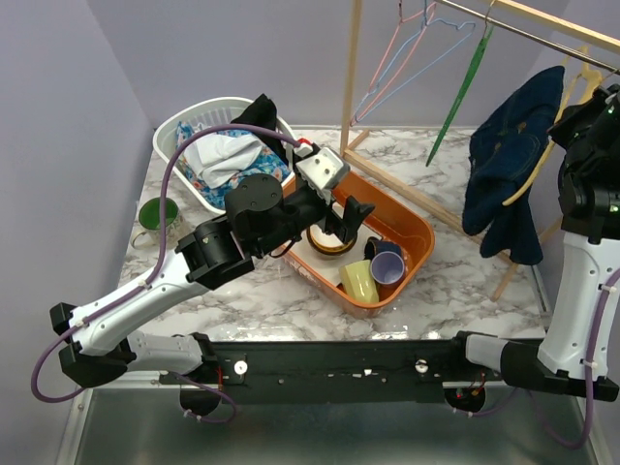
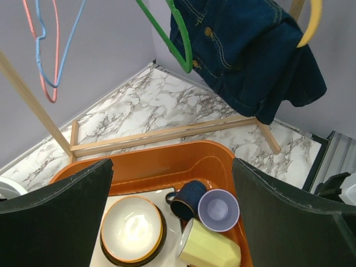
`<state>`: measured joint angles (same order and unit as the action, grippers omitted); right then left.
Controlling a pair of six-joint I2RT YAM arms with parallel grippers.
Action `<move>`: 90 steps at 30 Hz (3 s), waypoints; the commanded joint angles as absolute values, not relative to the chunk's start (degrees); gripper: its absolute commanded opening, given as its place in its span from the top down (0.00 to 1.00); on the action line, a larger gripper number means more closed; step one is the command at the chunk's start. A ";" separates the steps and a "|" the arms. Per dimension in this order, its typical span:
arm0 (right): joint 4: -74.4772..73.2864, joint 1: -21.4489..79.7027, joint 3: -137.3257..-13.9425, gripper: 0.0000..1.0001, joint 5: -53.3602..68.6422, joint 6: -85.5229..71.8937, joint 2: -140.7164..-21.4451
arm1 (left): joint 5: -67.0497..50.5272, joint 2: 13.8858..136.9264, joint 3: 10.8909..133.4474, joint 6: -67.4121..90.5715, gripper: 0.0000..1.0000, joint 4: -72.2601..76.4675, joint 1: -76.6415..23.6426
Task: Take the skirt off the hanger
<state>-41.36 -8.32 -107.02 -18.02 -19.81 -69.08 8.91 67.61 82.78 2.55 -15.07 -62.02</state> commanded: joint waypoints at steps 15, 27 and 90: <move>-50.01 -8.53 -119.01 0.99 -6.25 -23.99 -66.62 | 10.64 69.52 84.02 2.28 0.01 -10.81 -62.40; -51.68 -8.53 -113.82 0.99 1.65 -24.52 -60.12 | 5.54 70.49 86.22 2.81 0.01 -11.52 -62.40; -42.11 -8.61 -87.98 0.99 8.09 -45.97 -30.76 | -8.18 80.78 75.50 -10.37 1.00 9.14 -76.82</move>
<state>-51.05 -8.36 -88.58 8.82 -43.94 -31.94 -11.51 83.46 76.09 -9.74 7.66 -76.58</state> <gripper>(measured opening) 0.023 0.022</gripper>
